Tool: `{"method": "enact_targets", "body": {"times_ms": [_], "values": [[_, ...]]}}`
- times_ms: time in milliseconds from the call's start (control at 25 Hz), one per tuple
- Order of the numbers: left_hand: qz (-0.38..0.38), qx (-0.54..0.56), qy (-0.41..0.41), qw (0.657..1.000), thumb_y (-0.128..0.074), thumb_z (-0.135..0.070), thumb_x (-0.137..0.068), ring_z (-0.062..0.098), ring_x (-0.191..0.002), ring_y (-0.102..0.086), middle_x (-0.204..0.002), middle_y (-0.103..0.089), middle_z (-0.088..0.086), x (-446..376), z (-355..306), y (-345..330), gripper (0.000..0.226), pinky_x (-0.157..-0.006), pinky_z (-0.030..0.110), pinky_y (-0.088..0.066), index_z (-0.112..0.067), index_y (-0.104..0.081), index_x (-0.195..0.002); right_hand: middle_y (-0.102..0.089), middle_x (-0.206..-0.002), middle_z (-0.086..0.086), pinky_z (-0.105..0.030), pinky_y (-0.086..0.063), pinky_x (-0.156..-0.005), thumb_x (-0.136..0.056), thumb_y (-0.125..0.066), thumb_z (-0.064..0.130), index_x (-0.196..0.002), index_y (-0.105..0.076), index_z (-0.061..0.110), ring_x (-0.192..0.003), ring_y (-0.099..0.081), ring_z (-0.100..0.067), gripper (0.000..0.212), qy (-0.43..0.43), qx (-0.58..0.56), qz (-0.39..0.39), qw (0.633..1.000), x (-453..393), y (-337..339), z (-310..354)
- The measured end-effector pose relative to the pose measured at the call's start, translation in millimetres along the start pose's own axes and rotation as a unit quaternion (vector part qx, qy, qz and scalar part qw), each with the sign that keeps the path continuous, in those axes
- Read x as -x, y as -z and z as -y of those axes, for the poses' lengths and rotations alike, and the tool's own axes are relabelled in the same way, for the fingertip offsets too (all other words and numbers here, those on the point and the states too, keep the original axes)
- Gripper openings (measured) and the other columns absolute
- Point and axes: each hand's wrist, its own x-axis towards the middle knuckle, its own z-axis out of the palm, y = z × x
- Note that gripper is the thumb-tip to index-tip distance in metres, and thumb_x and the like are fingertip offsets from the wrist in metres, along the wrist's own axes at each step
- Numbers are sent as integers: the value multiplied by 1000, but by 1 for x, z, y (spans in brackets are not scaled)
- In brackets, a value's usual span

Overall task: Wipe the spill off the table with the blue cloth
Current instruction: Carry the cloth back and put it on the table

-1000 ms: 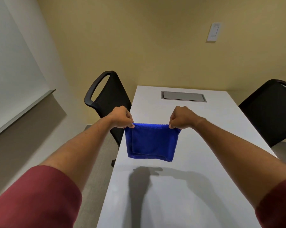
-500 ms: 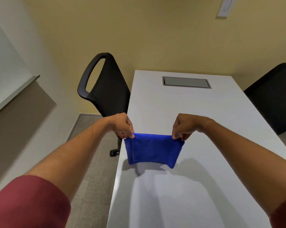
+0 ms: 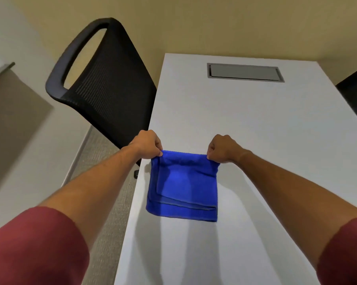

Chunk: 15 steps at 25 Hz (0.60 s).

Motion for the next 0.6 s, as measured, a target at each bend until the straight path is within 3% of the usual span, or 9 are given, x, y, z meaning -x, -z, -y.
{"method": "enact_targets", "body": {"times_ms": [200, 400, 600], "values": [[-37, -16, 20, 999, -75, -15, -82, 15, -82, -66, -84, -71, -1, -35, 10, -21, 7, -75, 32, -56, -17, -78, -88, -68, -75, -7, -34, -55, -64, -76, -53, 2, -60, -59, 15, -79, -68, -29, 22, 9, -9, -38, 999, -40, -17, -12], [-32, -39, 31, 998, -72, -14, -83, 14, -79, -65, -82, -69, -1, -48, 13, -29, 7, -73, 33, -56, -17, -77, -88, -72, -83, -7, -37, -59, -72, -80, -55, 1, -78, -72, 10, -80, -68, -26, 19, 16, -8, -56, 998, -62, -30, -18], [-48, -67, 31, 996, -69, -16, -84, 15, -83, -64, -85, -68, -4, -43, 9, -32, 12, -77, 36, -57, -19, -76, -94, -72, -88, -7, -39, -59, -74, -83, -55, 2, -82, -72, 11, -82, -67, -26, 19, 19, -6, -68, 997, -64, -40, -22]]}}
